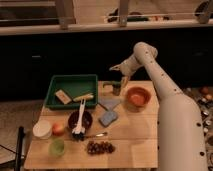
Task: Place pepper in metal cup
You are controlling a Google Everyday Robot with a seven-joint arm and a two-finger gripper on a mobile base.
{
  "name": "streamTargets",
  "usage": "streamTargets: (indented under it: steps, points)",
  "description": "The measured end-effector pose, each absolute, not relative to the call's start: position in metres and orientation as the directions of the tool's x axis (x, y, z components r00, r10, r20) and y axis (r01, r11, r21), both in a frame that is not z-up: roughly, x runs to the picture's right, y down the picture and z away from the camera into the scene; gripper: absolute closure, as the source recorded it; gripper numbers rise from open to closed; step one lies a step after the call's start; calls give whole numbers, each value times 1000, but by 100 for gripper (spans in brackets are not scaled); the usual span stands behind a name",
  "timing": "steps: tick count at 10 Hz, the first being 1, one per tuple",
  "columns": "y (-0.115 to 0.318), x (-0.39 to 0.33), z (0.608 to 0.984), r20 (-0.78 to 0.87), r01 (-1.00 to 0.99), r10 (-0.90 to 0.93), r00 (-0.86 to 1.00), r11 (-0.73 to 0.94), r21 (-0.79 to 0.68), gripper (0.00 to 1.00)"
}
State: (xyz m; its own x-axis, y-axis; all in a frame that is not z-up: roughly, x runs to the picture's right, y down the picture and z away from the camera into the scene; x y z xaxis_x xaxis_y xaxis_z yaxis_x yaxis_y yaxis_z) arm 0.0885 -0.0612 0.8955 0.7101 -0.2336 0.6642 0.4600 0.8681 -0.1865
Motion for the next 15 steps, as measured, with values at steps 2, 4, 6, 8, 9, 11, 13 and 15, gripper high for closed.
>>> streamTargets:
  steps: [2, 4, 6, 8, 9, 11, 13, 15]
  points:
    - [-61, 88, 895, 664, 460, -233, 710, 868, -187, 20]
    - [-61, 88, 896, 664, 460, -233, 710, 868, -187, 20]
    - [-61, 88, 896, 664, 460, -233, 710, 868, -187, 20]
    - [-61, 88, 896, 664, 460, -233, 710, 868, -187, 20]
    - [-61, 88, 896, 664, 460, -233, 710, 868, -187, 20]
    - [-61, 88, 896, 664, 460, -233, 710, 868, -187, 20]
    - [-61, 88, 896, 664, 460, -233, 710, 868, -187, 20]
    - [-61, 88, 896, 664, 460, -233, 710, 868, -187, 20]
